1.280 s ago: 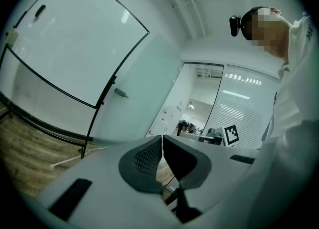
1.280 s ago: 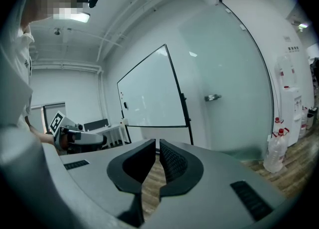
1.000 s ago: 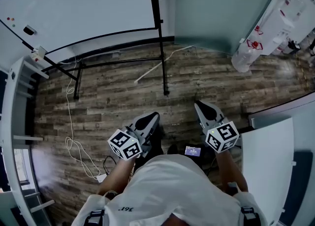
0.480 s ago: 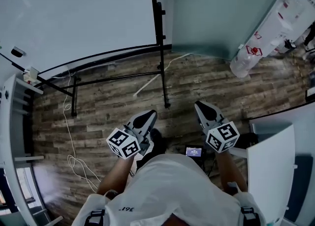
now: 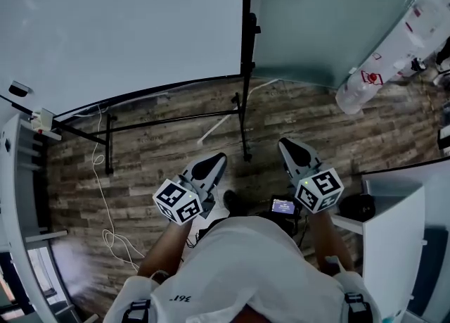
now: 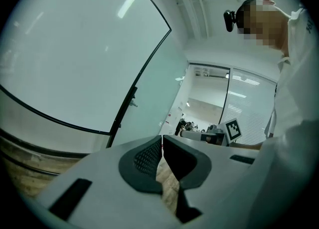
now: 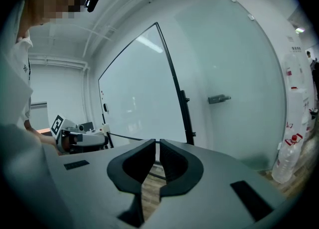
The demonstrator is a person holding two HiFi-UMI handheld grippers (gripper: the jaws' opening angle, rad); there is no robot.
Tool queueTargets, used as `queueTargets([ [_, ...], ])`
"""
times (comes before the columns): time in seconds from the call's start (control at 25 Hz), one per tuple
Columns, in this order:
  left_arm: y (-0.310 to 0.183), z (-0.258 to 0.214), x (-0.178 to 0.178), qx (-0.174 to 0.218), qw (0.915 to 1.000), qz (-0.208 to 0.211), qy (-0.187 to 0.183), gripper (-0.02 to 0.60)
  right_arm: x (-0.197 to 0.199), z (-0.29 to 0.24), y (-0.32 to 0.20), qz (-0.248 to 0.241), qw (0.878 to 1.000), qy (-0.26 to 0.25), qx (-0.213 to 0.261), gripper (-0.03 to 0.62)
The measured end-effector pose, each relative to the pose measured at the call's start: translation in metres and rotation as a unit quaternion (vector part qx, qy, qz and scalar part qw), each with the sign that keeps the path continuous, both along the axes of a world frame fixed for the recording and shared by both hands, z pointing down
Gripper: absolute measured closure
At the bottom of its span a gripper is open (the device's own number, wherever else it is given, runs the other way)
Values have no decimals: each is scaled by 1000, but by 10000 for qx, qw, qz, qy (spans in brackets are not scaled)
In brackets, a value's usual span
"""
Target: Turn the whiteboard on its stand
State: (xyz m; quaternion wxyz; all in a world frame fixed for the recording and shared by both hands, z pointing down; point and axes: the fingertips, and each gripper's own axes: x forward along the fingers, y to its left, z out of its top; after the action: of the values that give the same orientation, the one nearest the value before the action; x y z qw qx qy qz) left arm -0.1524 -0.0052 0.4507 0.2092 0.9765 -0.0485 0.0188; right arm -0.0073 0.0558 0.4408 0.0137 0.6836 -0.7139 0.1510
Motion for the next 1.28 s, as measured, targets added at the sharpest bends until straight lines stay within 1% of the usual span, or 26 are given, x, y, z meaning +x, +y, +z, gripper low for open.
queueTargets([
  [0.2, -23, 6, -1, -39, 10000, -20, -9, 566, 0, 4, -25, -34, 10000, 50, -68, 566],
  [0.4, -39, 8, 6, -95, 9999, -21, -27, 566, 10, 4, -43, -31, 9999, 83, -96, 566],
  [0.68, -53, 7, 31, 25, 9999, -147, -68, 566, 35, 7, -69, -271, 9996, 74, -26, 566],
  [0.76, -58, 6, 41, 72, 9997, -224, -62, 566, 45, 8, -79, -399, 9992, 86, -3, 565],
  [0.92, -76, 5, 66, 66, 9986, -523, -56, 566, 72, 3, -102, -714, 9973, 164, 20, 565],
  [1.16, -100, -7, 122, 110, 9955, -945, 4, 566, 118, -12, -134, -1279, 9912, 326, 37, 565],
  [1.28, -111, -10, 149, 150, 9936, -1117, -32, 566, 141, -18, -150, -1520, 9874, 440, 67, 563],
])
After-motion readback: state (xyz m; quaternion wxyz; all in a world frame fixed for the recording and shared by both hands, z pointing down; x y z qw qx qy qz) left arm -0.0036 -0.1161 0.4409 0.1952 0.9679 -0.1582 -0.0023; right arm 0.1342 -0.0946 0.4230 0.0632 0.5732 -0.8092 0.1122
